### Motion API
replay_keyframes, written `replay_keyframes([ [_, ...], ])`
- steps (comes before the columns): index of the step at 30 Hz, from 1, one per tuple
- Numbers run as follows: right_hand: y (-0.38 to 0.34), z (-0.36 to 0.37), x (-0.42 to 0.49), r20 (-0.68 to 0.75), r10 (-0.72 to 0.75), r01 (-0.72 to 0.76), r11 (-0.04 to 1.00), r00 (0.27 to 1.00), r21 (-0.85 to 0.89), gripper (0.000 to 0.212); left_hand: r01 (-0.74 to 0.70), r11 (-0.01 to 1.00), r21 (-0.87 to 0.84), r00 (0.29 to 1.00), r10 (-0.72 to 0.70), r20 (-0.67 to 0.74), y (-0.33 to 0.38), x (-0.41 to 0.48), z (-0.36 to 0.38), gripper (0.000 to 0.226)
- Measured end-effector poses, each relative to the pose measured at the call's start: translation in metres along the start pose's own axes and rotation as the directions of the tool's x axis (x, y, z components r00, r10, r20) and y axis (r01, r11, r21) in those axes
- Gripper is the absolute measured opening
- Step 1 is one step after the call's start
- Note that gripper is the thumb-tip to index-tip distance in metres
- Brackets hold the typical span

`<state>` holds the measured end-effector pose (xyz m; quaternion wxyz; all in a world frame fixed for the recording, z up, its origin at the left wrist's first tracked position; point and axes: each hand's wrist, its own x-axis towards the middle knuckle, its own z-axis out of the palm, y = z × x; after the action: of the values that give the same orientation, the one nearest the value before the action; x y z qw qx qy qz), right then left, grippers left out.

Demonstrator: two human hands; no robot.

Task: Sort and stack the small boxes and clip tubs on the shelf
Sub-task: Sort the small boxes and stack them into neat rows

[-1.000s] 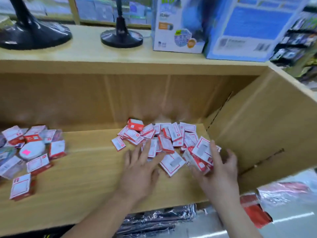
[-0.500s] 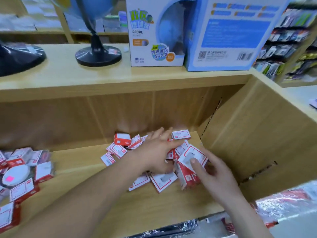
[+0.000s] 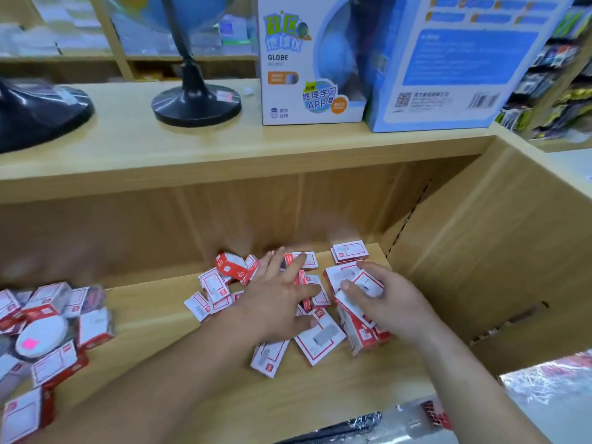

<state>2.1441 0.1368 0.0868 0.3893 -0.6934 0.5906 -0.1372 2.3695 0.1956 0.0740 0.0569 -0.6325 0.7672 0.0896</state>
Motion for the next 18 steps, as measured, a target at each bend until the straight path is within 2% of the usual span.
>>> replay_keyframes([
  [2, -0.006, 0.006, -0.005, -0.029, -0.030, 0.030, 0.999, 0.999, -0.021, 0.074, 0.012, 0.999, -0.033, 0.999, -0.011, 0.038, -0.004, -0.006, -0.003, 0.060],
  [4, -0.008, 0.011, -0.008, 0.016, -0.070, 0.069, 0.997, 0.997, 0.037, 0.060, 0.034, 0.996, -0.085, 0.997, -0.028, 0.067, -0.008, -0.002, -0.008, 0.053],
  [6, -0.008, 0.011, -0.011, 0.046, -0.073, 0.067, 0.991, 0.996, 0.119, 0.040, -0.021, 0.988, -0.156, 1.000, 0.017, -0.022, -0.014, 0.008, -0.015, 0.045],
  [8, -0.007, 0.006, -0.016, 0.010, -0.036, 0.033, 0.982, 0.999, 0.184, 0.032, -0.116, 0.958, -0.263, 0.988, 0.085, -0.129, -0.016, 0.023, -0.024, 0.040],
  [10, -0.002, 0.000, -0.024, -0.070, -0.014, 0.034, 0.953, 0.997, 0.299, 0.027, -0.173, 0.929, -0.327, 0.982, 0.139, -0.125, -0.010, 0.043, -0.031, 0.045],
  [14, 0.010, -0.008, -0.035, -0.292, 0.069, 0.072, 0.892, 0.954, 0.446, 0.025, -0.177, 0.909, -0.378, 0.980, 0.197, 0.014, 0.019, 0.085, -0.039, 0.051],
  [17, 0.015, -0.007, -0.034, -0.371, 0.144, 0.048, 0.886, 0.917, 0.462, 0.024, -0.050, 0.915, -0.400, 0.934, 0.185, 0.307, 0.040, 0.098, -0.036, 0.052],
  [18, 0.016, -0.006, -0.034, -0.380, 0.162, 0.039, 0.882, 0.911, 0.469, 0.024, -0.034, 0.911, -0.411, 0.913, 0.196, 0.359, 0.043, 0.098, -0.035, 0.048],
])
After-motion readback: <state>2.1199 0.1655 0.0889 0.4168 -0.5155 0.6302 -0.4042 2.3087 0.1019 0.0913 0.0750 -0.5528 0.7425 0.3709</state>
